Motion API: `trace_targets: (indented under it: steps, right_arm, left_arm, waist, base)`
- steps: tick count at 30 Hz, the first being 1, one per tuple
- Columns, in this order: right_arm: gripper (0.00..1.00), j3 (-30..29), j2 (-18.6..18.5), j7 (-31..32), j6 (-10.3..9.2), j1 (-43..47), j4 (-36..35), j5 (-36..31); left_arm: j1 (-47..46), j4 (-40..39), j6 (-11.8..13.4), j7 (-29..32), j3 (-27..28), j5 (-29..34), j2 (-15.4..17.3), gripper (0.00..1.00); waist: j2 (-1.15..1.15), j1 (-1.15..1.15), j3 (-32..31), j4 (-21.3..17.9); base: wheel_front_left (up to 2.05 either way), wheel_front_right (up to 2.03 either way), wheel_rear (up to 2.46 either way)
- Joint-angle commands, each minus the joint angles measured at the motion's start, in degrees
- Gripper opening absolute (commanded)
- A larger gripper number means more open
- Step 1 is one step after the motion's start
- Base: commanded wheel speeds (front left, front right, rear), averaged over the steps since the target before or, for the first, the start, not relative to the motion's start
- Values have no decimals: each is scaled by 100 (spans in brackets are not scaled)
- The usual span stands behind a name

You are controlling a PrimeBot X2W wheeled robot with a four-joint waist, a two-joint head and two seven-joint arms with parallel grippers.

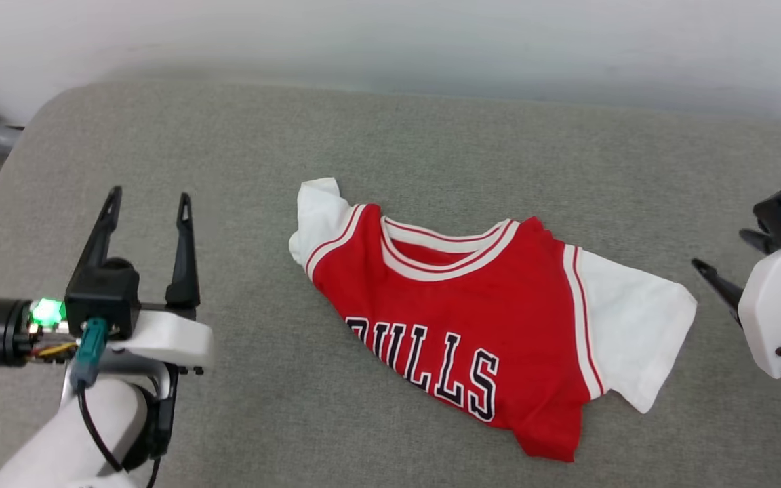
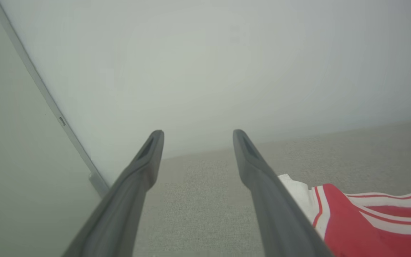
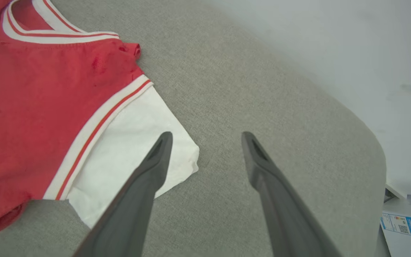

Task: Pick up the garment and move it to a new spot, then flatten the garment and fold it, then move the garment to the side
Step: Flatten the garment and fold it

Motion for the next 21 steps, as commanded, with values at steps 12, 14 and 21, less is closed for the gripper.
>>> trace_targets:
  steps: [12,14,21]
  right_arm:
    - [100,1037,-471,1359,-8,-673,870,884]
    - [100,1125,-434,1329,-8,-758,1037,918]
    - [100,1523,-334,1297,-8,-837,1626,998]
  left_arm:
    - [1525,-632,-124,-14,1725,1390,-1322,100]
    - [1693,-685,-220,-14,1951,1564,-1598,100]
    - [2078,-788,-620,-15,2523,2124,-2434,100]
  waist:
    - [0,0,439,509]
    - [0,0,517,558]
    - [0,0,784,703]
  base:
    - [0,0,0]
    - [0,0,0]
    - [0,0,0]
